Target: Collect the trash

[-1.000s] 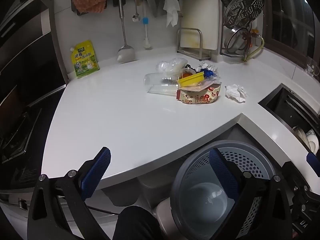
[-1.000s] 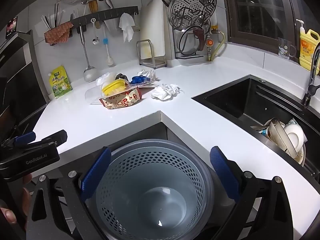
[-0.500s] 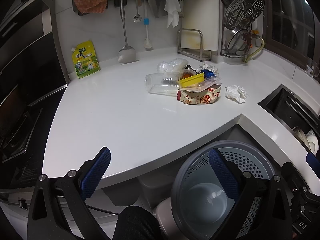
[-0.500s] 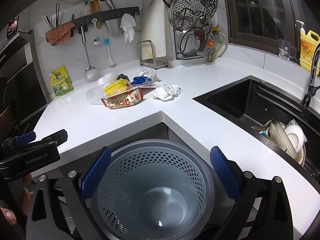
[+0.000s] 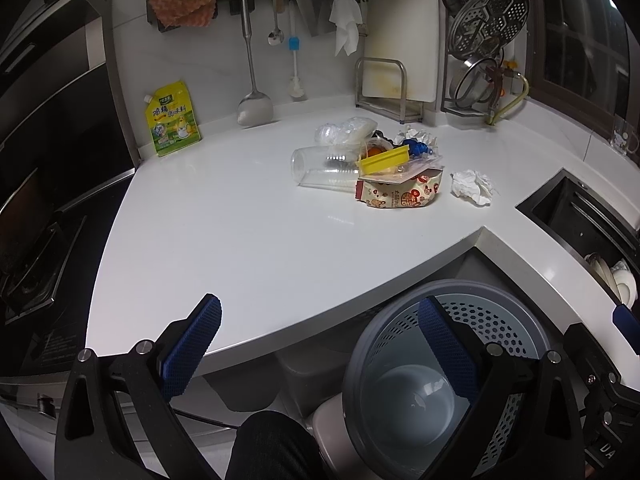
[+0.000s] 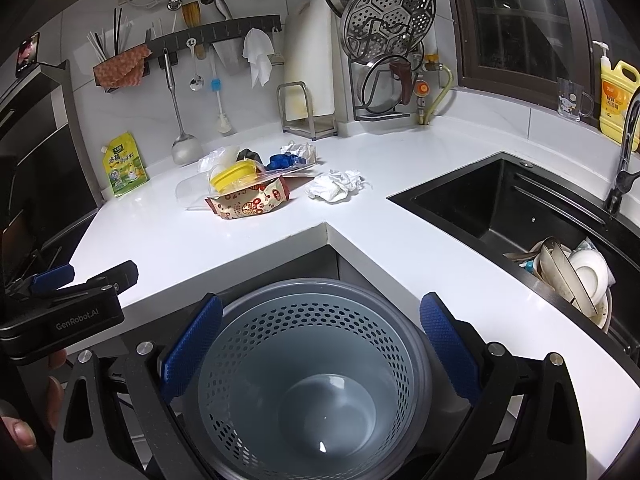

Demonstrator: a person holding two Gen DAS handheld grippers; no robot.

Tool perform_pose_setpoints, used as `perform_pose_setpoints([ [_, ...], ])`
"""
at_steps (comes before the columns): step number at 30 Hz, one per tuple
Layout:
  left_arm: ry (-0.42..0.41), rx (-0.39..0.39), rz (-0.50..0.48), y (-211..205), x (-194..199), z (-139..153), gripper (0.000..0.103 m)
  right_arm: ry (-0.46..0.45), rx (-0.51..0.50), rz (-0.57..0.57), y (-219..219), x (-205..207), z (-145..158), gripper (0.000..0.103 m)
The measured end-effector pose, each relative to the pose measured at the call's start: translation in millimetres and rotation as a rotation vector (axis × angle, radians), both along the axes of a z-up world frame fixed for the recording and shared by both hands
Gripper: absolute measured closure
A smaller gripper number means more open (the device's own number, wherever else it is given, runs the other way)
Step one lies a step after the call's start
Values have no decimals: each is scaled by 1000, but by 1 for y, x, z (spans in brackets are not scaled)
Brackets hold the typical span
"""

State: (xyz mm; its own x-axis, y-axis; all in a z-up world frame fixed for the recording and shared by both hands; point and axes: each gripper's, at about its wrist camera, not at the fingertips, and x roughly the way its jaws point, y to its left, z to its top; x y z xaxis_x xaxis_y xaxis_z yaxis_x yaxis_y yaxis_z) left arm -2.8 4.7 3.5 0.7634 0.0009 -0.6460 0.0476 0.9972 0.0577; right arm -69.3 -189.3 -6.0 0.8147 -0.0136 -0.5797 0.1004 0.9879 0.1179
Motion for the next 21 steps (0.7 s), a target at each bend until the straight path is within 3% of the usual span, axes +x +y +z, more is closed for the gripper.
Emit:
perform_pose_setpoints([
  [21,5,-2,0,5,-5,2,6,4,29,8,-2,-2,-3,9],
])
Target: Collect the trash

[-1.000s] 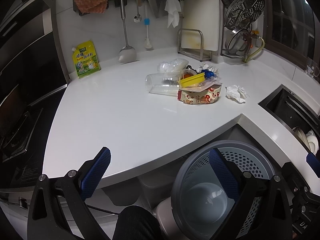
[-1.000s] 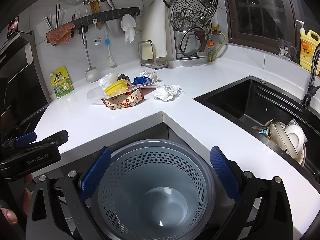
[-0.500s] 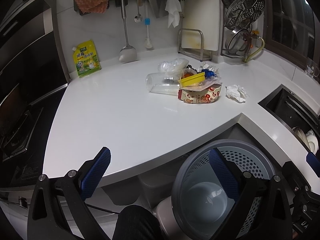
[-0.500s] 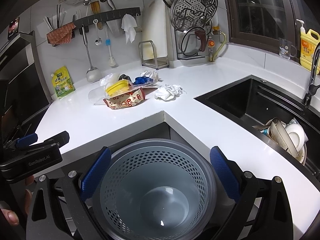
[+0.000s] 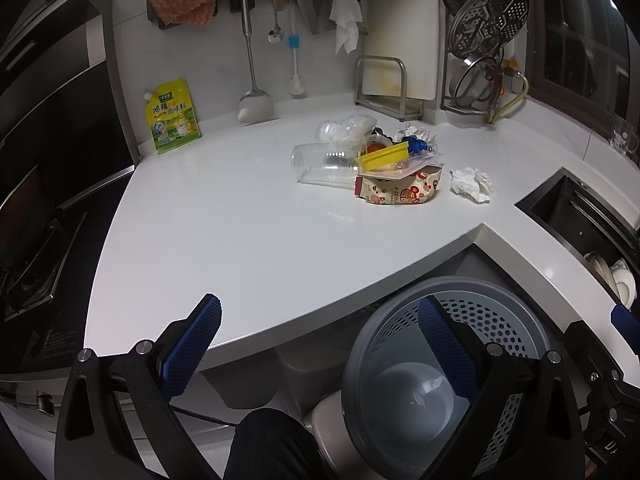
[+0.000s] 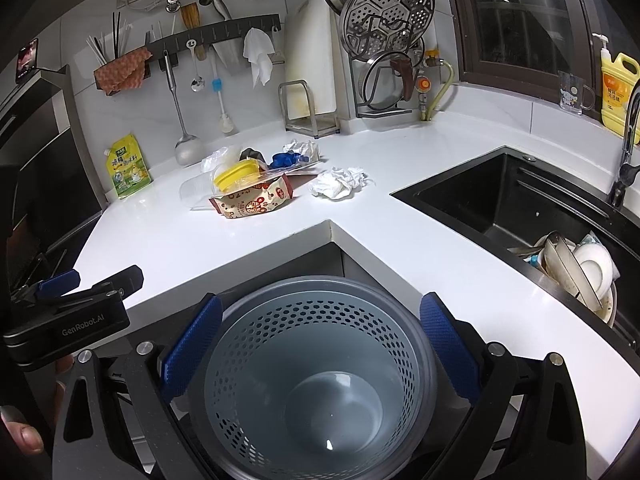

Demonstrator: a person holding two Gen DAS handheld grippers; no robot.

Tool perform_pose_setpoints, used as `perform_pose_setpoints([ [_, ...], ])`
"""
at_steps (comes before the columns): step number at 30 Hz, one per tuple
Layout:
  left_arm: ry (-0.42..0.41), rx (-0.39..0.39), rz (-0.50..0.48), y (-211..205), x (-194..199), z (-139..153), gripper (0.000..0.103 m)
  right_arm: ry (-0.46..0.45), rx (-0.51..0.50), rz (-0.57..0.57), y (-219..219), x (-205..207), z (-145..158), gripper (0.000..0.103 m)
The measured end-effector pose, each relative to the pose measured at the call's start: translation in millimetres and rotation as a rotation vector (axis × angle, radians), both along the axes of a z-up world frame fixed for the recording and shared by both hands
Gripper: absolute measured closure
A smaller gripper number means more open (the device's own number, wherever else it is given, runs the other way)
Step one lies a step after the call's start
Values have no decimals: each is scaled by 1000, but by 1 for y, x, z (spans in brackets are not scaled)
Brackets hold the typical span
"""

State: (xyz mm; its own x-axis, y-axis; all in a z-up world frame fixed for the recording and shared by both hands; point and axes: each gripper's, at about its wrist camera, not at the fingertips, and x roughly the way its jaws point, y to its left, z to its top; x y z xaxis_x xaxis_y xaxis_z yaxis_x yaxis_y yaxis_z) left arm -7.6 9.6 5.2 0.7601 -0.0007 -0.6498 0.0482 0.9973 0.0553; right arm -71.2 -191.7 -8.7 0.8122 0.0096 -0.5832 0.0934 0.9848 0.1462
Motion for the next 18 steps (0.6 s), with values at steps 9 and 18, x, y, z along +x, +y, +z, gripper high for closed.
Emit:
perform_pose_setpoints([
  [9,3,0,1,-2,-2,-2,6,0,0,0,1,0,-1,9],
  [18,7,0,0,-5,-2,-5,6,-1,1,0,1,-1,-1,9],
])
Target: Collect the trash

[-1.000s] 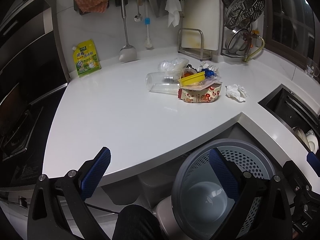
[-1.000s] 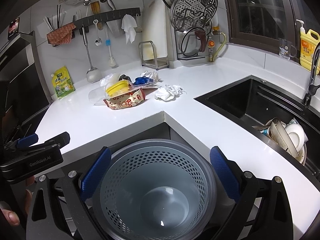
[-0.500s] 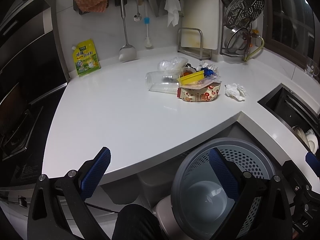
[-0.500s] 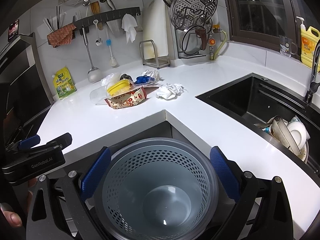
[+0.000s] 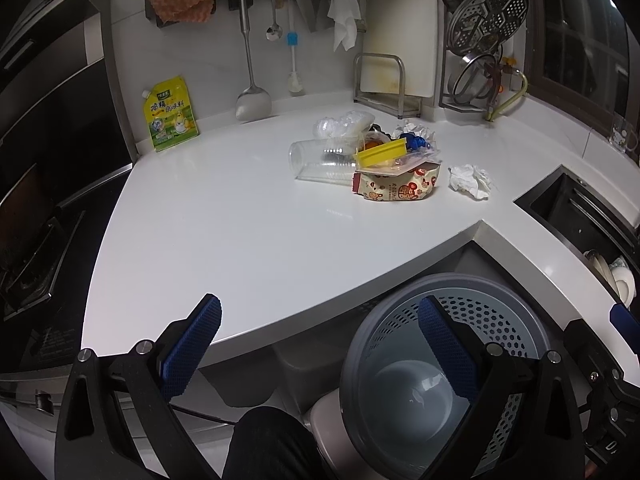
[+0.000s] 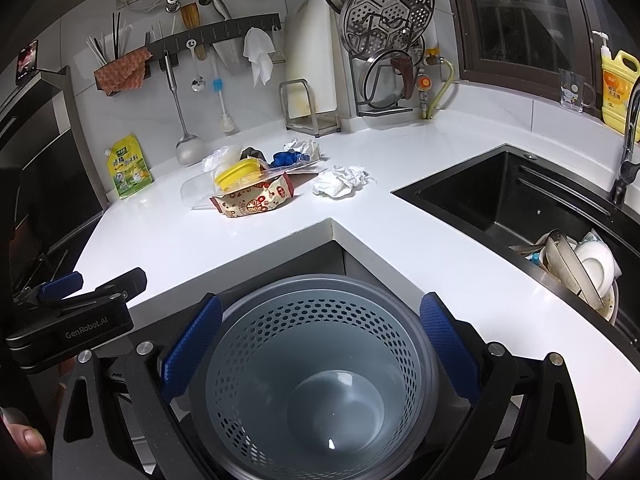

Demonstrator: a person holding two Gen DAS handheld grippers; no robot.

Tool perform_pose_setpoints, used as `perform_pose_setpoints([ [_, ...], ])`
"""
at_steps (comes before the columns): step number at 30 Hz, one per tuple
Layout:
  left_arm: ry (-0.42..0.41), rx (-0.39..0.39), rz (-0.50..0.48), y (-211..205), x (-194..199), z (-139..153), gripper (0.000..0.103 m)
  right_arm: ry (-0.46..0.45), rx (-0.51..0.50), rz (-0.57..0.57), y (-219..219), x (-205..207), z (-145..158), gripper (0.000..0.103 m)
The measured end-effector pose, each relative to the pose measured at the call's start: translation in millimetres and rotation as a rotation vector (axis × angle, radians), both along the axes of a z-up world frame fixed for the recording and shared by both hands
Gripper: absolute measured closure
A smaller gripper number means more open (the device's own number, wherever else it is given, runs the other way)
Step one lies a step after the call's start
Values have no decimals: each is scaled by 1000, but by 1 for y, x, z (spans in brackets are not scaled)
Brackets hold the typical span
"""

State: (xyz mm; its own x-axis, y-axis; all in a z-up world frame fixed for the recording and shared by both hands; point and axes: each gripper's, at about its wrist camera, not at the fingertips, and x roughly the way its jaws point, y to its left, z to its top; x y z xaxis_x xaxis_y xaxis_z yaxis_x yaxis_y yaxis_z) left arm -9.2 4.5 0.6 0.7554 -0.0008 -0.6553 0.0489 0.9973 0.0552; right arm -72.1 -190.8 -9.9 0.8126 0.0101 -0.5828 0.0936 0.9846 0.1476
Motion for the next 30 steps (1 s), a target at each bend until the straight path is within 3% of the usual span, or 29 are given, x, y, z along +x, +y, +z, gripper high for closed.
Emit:
perform_pose_setpoints([
  [17,20,-8,-5,-2,6,-9,6,14,4,2,1,5,-9,9],
  [30,43,1,23,4,47,-30,6,25,0,-8,-24,38,-27,9],
])
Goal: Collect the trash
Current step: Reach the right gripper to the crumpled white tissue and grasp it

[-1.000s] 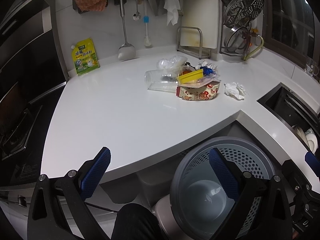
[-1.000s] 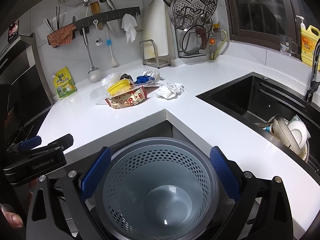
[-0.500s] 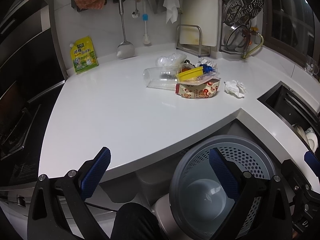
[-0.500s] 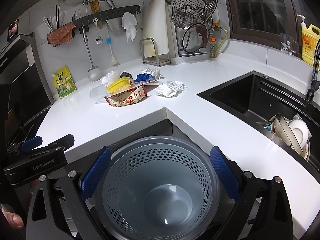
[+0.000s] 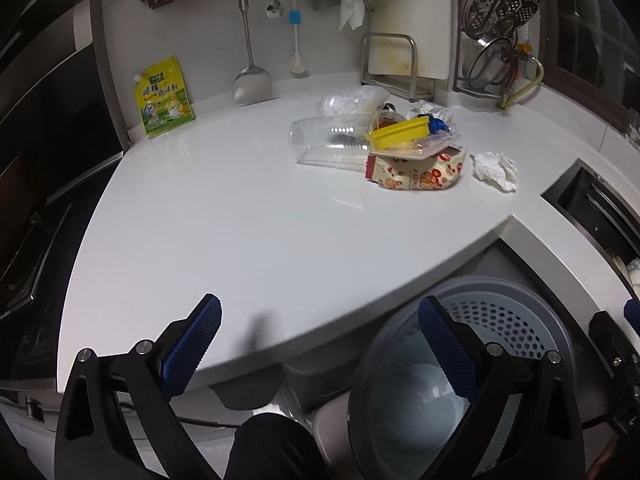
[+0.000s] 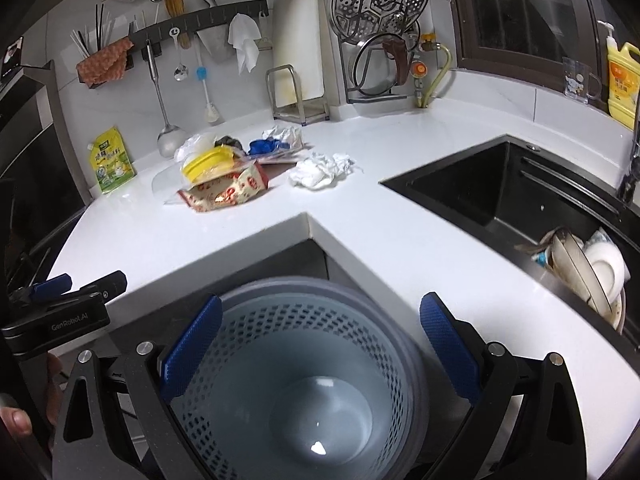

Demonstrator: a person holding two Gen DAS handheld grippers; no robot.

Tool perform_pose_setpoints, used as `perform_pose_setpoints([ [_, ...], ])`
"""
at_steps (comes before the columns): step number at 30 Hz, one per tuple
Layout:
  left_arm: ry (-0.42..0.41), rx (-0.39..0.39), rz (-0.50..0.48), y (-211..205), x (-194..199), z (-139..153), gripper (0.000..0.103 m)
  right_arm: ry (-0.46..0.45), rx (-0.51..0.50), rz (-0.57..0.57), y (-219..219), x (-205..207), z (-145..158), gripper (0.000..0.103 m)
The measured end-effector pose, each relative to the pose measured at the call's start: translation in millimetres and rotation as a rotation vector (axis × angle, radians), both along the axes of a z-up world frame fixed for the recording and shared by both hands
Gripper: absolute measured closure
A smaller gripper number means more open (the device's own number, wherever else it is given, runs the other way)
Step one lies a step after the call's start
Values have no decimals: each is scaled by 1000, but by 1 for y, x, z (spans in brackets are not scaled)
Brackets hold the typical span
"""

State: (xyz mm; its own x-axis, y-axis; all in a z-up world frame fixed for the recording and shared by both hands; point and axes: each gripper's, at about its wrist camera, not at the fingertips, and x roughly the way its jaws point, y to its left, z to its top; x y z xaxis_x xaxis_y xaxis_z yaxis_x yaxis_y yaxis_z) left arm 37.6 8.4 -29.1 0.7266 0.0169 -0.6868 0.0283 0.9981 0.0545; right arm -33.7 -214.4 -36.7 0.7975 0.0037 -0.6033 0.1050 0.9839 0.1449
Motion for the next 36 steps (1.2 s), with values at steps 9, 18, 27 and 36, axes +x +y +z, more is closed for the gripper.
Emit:
perform_pose_setpoints([
  [9,-52,-37,35,5,53,14,6,-1,-3,5,-17,56,9,9],
  [18,-64,-31,26,-5,82,13,6,41,-6,11,-29,123,10,9],
  [27,-42,-69,30,-4,101,9,6,89,-7,56,-31,177,2,9],
  [36,-57,-80,35,-2,112,14,6,162,42,56,-37,216,-11,9],
])
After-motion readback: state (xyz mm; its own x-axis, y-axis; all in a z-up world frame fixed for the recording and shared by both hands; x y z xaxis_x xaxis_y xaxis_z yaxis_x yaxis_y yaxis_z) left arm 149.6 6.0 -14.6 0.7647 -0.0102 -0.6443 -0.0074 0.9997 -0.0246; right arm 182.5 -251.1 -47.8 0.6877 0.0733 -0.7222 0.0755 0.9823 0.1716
